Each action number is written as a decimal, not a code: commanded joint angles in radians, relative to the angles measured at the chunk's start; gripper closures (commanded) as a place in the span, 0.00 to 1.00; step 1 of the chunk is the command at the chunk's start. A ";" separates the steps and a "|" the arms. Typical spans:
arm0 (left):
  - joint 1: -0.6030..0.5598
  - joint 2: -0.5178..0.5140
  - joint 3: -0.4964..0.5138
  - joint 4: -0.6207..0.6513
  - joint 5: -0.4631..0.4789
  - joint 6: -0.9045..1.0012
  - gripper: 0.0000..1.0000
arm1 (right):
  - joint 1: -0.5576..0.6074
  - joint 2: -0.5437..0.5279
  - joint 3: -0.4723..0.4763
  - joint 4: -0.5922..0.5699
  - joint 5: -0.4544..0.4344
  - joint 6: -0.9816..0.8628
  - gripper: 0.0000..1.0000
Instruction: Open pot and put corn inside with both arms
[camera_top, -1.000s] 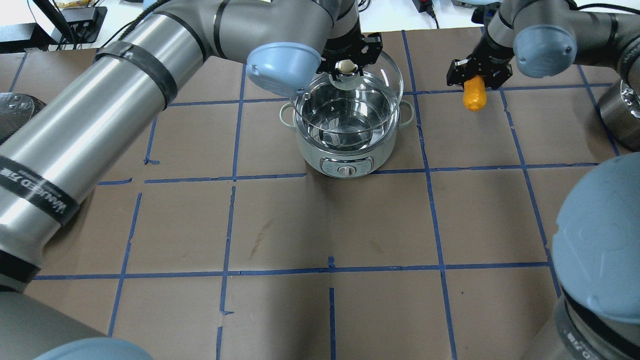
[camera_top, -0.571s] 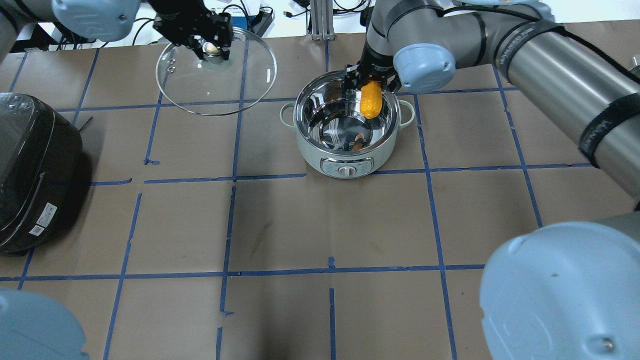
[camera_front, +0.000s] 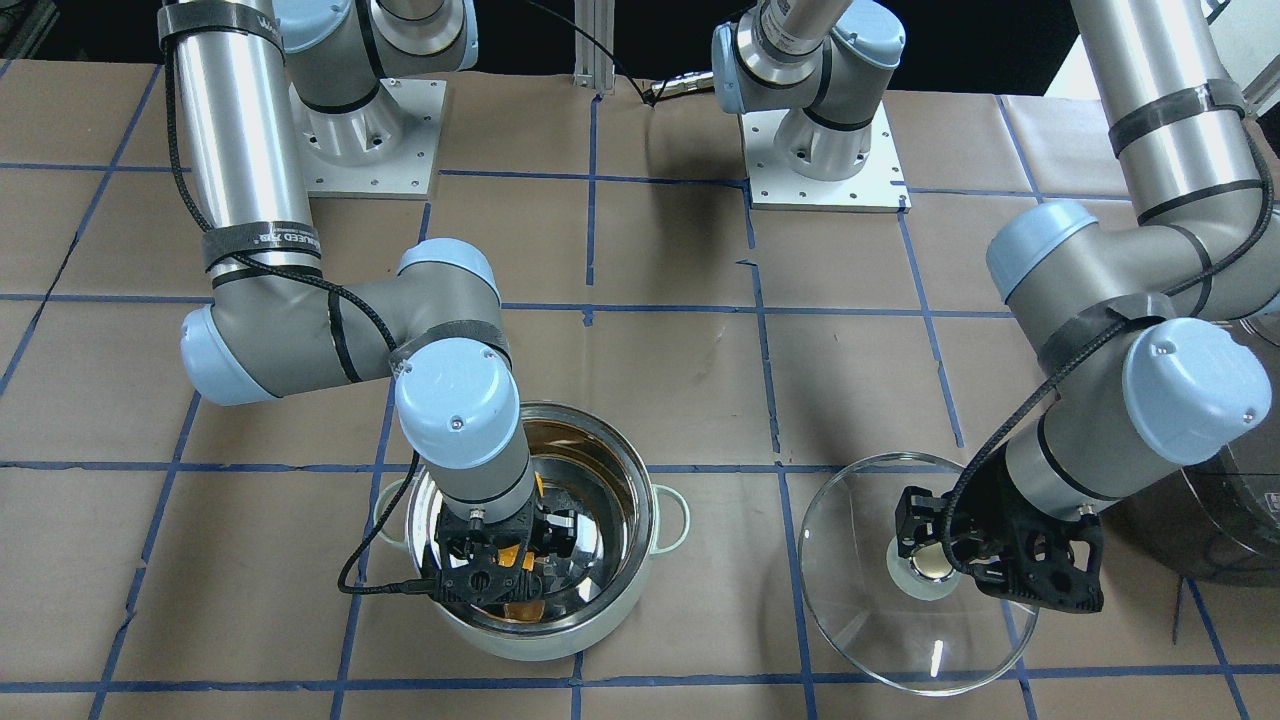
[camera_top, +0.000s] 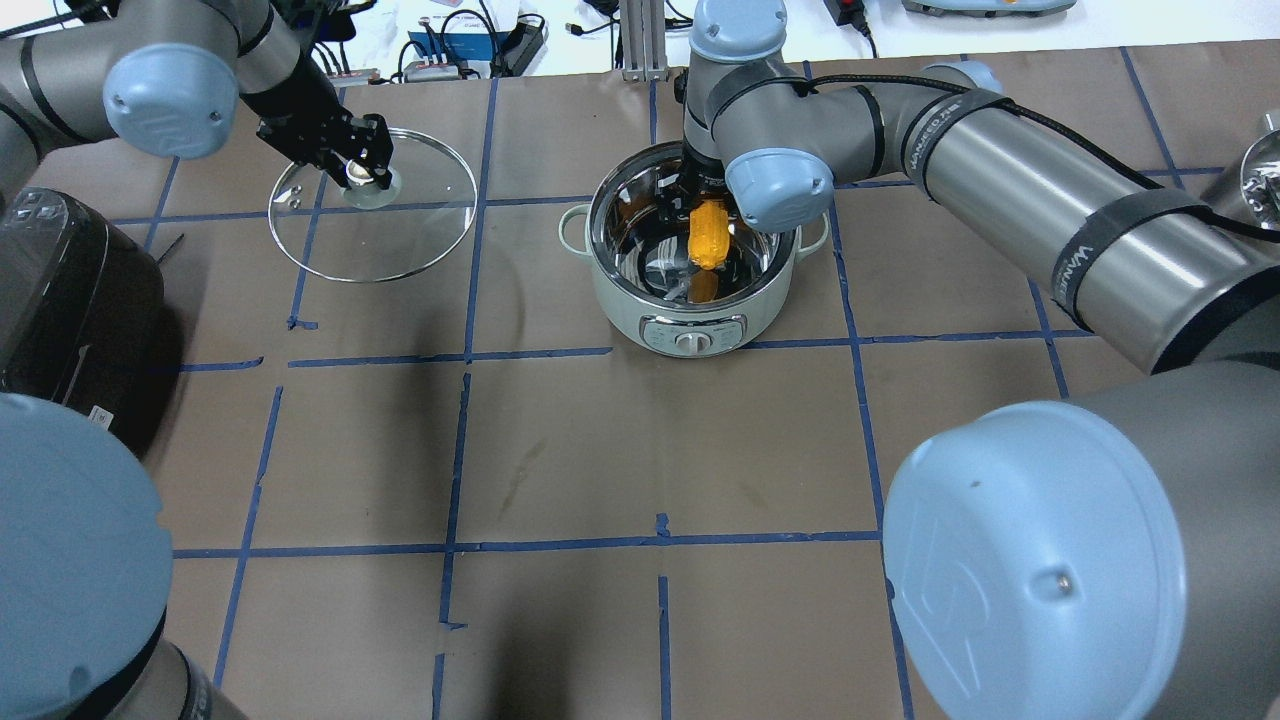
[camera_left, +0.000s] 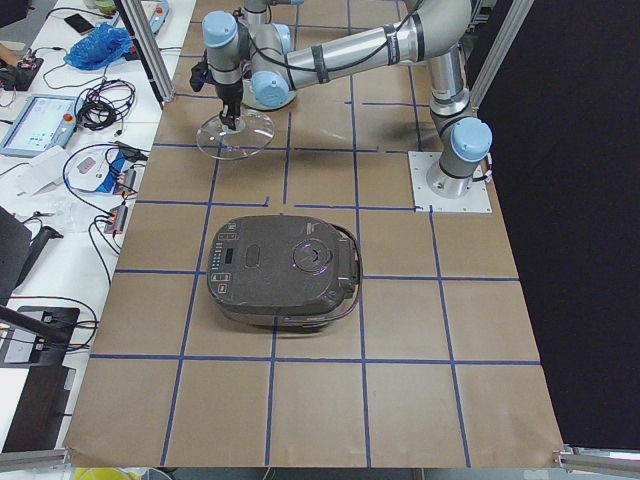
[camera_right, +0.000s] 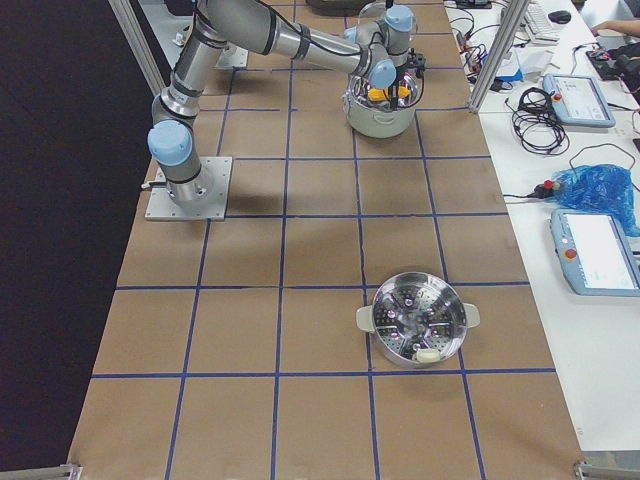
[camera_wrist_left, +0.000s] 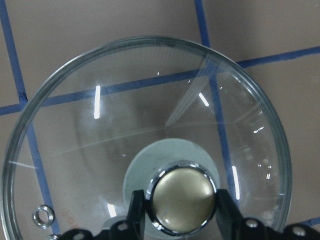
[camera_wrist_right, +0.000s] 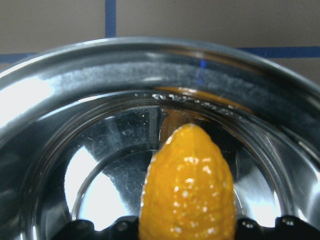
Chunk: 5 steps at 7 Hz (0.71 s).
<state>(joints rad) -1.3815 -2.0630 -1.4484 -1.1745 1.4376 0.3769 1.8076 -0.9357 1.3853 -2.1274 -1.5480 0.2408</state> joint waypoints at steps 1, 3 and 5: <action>0.056 -0.025 -0.079 0.065 -0.066 0.095 0.97 | 0.001 -0.008 0.001 0.015 -0.003 -0.011 0.00; 0.056 -0.037 -0.095 0.095 -0.069 0.083 0.93 | -0.002 -0.084 -0.005 0.023 -0.006 -0.012 0.00; 0.056 -0.043 -0.110 0.145 -0.075 0.085 0.00 | -0.037 -0.283 0.009 0.255 -0.007 -0.011 0.00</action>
<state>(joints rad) -1.3258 -2.1004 -1.5518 -1.0535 1.3659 0.4626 1.7928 -1.0965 1.3851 -2.0081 -1.5546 0.2297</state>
